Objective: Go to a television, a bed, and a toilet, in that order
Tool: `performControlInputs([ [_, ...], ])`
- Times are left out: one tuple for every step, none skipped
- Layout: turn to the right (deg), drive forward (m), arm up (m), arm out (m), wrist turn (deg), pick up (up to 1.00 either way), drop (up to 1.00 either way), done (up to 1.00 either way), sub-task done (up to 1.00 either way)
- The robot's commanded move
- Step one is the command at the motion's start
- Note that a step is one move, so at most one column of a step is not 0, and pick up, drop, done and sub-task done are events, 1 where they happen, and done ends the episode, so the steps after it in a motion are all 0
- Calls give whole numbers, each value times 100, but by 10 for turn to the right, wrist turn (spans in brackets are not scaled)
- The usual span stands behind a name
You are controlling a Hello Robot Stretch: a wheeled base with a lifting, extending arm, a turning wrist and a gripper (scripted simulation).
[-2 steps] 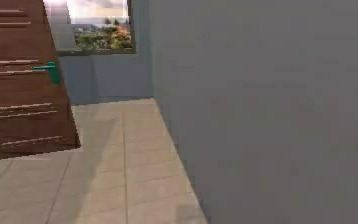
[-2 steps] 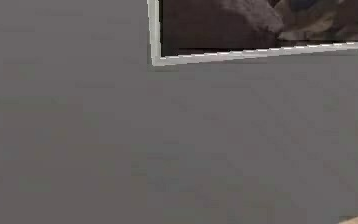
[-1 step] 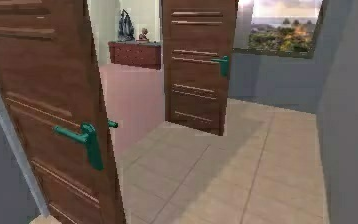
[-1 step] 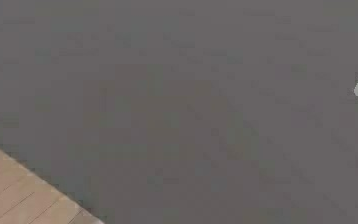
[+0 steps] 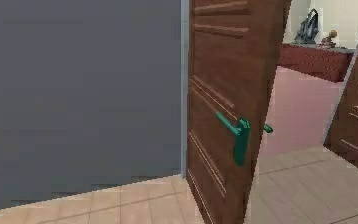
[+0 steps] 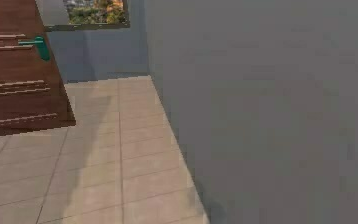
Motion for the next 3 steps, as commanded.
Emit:
performControlInputs([
  [-150,0,0,0,0,0,0,0,0],
  [0,15,0,0,0,0,0,0,0],
  [-450,0,0,0,0,0,0,0,0],
])
